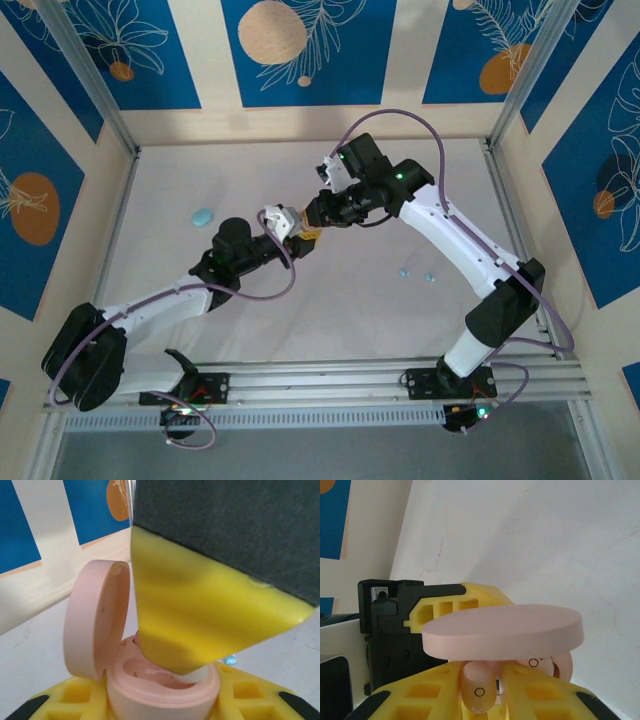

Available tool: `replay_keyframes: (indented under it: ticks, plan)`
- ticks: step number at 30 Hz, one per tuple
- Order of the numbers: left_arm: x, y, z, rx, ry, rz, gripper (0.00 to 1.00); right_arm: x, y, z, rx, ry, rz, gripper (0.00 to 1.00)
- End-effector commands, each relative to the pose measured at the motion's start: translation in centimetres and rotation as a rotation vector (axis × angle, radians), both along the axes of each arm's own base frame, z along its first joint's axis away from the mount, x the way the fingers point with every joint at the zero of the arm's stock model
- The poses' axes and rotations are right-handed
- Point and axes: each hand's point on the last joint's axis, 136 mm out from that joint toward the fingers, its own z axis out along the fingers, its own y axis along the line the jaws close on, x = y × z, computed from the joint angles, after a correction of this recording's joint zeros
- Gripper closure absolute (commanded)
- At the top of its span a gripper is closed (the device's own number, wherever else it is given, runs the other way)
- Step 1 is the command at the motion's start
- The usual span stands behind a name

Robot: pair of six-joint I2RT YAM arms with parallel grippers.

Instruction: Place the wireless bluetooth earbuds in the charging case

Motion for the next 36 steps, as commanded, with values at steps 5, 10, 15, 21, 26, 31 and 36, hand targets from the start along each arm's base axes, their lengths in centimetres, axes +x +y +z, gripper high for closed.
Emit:
replay_keyframes:
  ticks: [5, 10, 15, 21, 26, 31, 36]
  plan:
    - [-1.0, -1.0, 4.2, -0.134, -0.11, -0.069, 0.63, -1.4, 1.3, 1.4, 0.034, 0.009, 0.05, 0.73]
    - [-0.9, -1.0, 4.3, -0.139, -0.112, -0.067, 0.63, -1.4, 1.1, 1.7, 0.031, 0.002, 0.043, 0.72]
    - [-0.9, -1.0, 4.4, -0.143, -0.114, -0.066, 0.63, -1.3, 0.8, 1.7, 0.014, -0.002, 0.027, 0.72]
    - [-0.9, -0.9, 4.5, -0.146, -0.118, -0.059, 0.63, -0.9, 0.2, 1.4, -0.006, 0.008, -0.011, 0.73]
    - [-0.9, -0.8, 4.7, -0.153, -0.123, -0.055, 0.63, -0.9, 0.0, 2.0, 0.009, 0.004, -0.02, 0.72]
    - [-0.9, -0.8, 4.7, -0.154, -0.124, -0.058, 0.63, -1.0, -0.1, 2.3, 0.018, 0.001, -0.023, 0.72]
    - [-0.9, -0.8, 4.9, -0.159, -0.126, -0.056, 0.63, -1.0, -0.4, 2.6, 0.019, -0.008, -0.036, 0.71]
